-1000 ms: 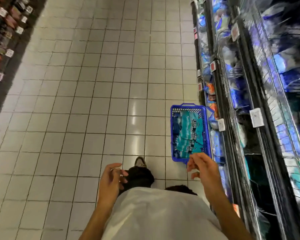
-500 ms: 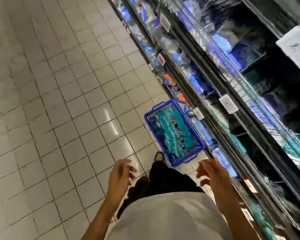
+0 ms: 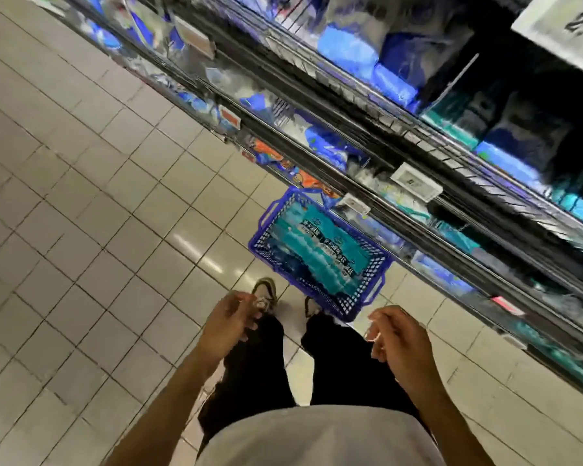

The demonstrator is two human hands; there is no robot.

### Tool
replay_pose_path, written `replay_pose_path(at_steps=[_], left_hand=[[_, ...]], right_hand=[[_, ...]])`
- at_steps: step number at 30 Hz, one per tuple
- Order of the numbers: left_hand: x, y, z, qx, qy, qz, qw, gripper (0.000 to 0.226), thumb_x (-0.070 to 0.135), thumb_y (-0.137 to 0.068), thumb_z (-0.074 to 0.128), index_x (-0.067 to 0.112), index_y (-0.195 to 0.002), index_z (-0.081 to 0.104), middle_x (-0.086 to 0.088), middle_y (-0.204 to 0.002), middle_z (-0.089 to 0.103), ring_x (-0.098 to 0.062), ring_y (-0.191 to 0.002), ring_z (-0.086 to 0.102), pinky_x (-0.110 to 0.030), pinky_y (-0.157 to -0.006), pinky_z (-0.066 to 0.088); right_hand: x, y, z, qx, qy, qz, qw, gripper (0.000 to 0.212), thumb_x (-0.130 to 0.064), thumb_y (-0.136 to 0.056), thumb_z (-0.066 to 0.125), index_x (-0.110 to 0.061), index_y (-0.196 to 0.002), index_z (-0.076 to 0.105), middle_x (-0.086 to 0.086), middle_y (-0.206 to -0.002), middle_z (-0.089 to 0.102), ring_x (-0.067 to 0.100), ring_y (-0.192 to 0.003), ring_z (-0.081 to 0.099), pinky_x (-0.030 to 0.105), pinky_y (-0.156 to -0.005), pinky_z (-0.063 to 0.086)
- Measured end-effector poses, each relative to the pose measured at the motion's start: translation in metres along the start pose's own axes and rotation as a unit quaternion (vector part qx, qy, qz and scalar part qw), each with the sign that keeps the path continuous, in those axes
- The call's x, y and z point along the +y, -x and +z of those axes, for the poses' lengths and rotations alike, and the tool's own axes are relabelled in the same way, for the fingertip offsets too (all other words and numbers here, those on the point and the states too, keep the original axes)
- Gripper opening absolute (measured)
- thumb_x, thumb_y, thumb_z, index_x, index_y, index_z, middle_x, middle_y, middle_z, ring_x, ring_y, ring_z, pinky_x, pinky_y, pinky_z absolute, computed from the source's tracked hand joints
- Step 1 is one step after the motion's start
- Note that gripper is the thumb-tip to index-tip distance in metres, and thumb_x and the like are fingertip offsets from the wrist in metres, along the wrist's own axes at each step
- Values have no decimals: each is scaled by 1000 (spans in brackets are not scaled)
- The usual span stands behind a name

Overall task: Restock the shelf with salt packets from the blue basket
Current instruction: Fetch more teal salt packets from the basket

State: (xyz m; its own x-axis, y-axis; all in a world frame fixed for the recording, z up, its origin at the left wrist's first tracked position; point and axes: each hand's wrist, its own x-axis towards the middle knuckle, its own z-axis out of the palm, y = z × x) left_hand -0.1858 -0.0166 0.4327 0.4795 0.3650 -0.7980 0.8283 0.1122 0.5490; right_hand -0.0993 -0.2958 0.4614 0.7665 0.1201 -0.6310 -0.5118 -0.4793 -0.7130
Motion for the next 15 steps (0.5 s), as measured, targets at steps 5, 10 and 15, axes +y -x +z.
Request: replay_pose_path(at_steps=[5,10,15], left_hand=[[4,-93,-3,-69,-100,9,993,19,20,-106,46,21,-95,62,-8,-87,72,-22,-70,66,-27,-52,45],[-10,-174,11,-90,-157,2,983,11,8,-103,52,13,-94,55,-9,-80,65,-23,-68,60,-26,-52,43],[-43,-262,67,-164,-268,1,949,6,9,-101,56,15,-100,54,-4,-97,60,-10,-74,59,-10,-53,46]], right_hand=[[24,-54,34,105,5,30,994,15,-13,-103,54,-8,-92,64,4,-70,71,29,-63,67,35,-54,51],[78,-123,93,121,99,84,984,7,-17,-99,58,-14,-95,64,7,-93,72,32,-92,67,37,-77,49],[145,-204,152,78,83,197,974,6,-21,-98,57,-15,-99,56,15,-111,69,33,-107,64,30,-74,36]])
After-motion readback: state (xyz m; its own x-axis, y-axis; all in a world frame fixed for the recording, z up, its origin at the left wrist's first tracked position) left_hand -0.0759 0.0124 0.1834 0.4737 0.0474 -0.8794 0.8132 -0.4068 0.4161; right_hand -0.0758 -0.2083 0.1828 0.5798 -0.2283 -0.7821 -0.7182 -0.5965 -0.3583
